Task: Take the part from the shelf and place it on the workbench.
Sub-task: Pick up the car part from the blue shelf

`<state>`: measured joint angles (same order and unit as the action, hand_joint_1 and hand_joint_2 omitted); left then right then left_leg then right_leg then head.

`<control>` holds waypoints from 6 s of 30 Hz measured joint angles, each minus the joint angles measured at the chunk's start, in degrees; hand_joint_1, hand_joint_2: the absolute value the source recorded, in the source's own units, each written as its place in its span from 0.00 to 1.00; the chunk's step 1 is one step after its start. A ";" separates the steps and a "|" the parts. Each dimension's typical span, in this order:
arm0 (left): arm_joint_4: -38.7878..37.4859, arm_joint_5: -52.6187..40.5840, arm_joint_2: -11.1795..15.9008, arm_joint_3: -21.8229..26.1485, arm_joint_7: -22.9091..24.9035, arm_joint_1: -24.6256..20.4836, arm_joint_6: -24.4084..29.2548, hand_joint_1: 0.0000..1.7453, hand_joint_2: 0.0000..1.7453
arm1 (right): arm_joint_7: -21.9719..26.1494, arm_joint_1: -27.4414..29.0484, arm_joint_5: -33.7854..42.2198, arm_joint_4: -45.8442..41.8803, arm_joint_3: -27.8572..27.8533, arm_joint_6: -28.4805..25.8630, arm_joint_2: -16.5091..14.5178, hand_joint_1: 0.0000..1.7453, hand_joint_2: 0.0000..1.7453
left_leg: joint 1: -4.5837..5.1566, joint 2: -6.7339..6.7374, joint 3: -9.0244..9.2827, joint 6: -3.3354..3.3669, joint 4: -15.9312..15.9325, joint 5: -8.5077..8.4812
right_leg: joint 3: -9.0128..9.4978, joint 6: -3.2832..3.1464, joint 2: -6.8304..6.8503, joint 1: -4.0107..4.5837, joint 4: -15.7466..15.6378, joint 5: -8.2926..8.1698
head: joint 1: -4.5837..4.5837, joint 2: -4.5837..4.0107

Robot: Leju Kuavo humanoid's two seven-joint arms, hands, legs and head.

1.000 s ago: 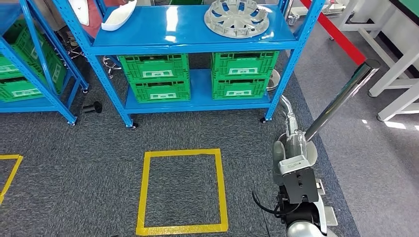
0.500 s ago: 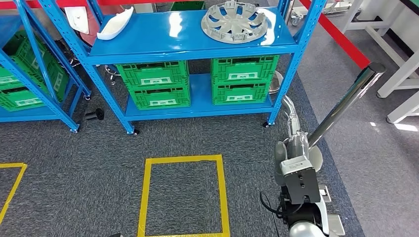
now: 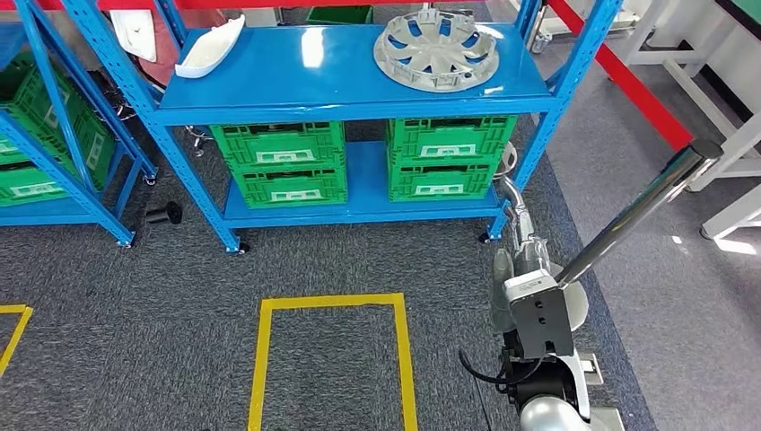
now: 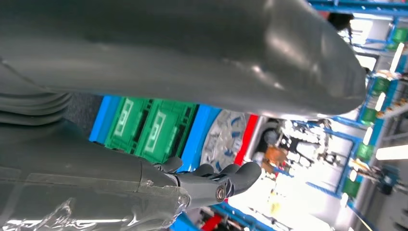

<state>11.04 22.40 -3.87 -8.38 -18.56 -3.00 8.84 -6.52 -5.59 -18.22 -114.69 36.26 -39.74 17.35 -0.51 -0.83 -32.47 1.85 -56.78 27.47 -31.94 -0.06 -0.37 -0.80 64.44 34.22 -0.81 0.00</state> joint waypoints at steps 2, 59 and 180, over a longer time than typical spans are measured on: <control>-0.01 0.76 0.50 -0.02 -0.09 0.12 0.45 0.00 0.00 | -1.80 -0.26 -0.66 0.57 0.15 0.00 0.04 0.00 0.00 | -0.04 -0.05 0.72 0.10 0.07 0.70 | -4.89 0.36 0.00 -0.12 6.42 2.15 | -0.54 0.00; 0.00 9.92 1.09 0.04 -3.15 -0.23 0.40 0.00 0.00 | -9.52 0.57 -6.24 1.54 -3.71 -0.10 3.65 0.00 1.00 | 0.28 0.09 -0.46 -0.92 -1.58 0.63 | -0.40 -0.38 -0.11 0.25 -5.89 -4.49 | 0.94 0.00; 0.44 11.98 2.34 -7.56 -1.15 -0.45 -0.32 0.00 0.00 | -12.94 8.19 -18.01 -2.35 -13.84 -0.07 -0.23 0.00 0.00 | 0.53 0.51 1.14 -1.46 -0.31 0.72 | -1.99 -1.14 -0.03 0.50 -6.43 -7.00 | -0.06 0.00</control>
<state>11.47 34.39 -1.53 -15.94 -19.71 -3.44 8.51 -19.45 2.61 -36.23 -117.04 22.42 -39.80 17.13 0.02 -0.33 -31.33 0.39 -57.09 28.19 -33.93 -1.20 -0.40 -0.30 58.01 27.22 -0.87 0.00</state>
